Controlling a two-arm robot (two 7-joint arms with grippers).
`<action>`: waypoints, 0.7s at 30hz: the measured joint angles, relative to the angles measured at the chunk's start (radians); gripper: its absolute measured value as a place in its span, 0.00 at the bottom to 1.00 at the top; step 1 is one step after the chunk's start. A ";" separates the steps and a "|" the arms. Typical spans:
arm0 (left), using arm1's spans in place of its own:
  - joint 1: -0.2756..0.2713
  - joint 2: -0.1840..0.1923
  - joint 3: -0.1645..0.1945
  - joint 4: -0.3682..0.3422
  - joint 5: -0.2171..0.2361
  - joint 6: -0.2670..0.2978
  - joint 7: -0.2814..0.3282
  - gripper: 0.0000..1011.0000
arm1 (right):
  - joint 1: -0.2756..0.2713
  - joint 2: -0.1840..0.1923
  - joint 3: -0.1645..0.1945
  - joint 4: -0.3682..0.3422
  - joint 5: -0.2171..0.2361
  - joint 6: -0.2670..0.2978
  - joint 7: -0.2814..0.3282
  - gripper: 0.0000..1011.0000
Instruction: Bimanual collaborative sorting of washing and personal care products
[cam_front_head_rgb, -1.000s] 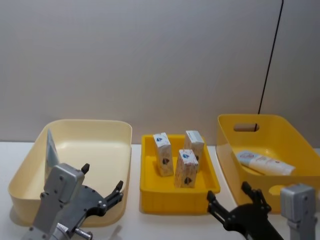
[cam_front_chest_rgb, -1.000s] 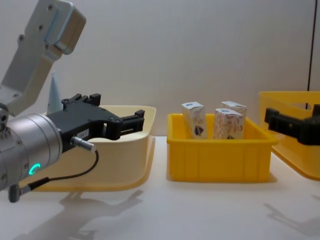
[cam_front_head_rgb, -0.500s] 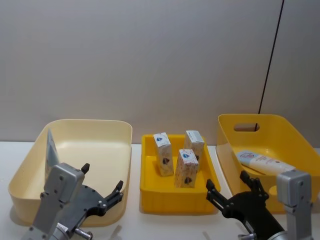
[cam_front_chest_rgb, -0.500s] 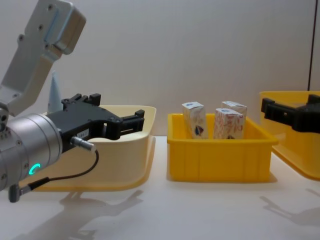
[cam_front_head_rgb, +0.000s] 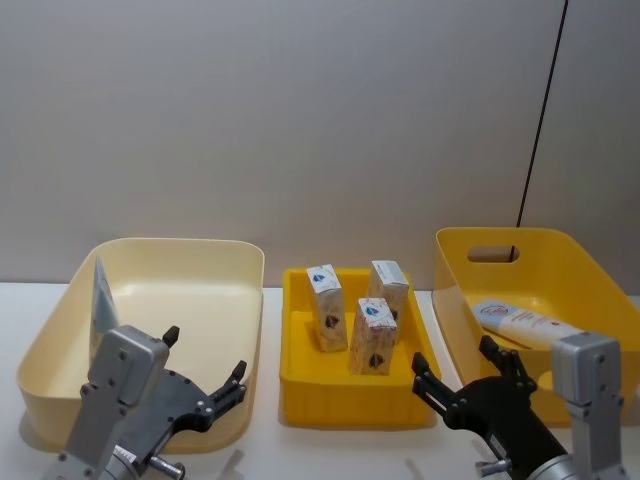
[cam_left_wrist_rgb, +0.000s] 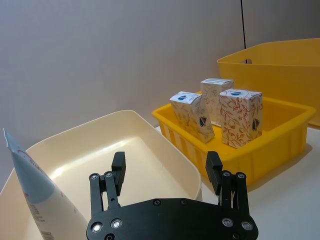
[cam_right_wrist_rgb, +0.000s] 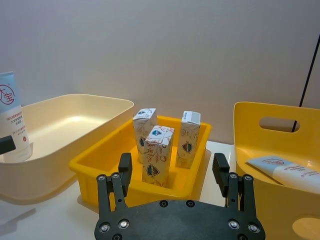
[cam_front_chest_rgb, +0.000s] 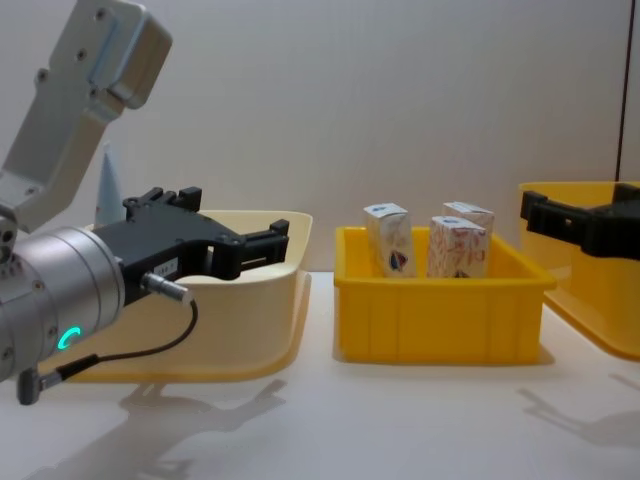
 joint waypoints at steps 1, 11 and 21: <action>0.000 0.000 0.000 0.000 0.000 0.000 0.000 0.99 | 0.000 -0.001 0.001 0.000 0.000 0.002 0.000 0.99; 0.000 0.000 0.000 0.000 0.000 0.000 0.000 0.99 | 0.024 -0.015 -0.002 0.016 -0.008 0.028 -0.001 0.99; 0.000 0.000 0.000 0.000 0.000 0.000 0.000 0.99 | 0.079 -0.044 -0.017 0.060 -0.025 0.073 -0.008 0.99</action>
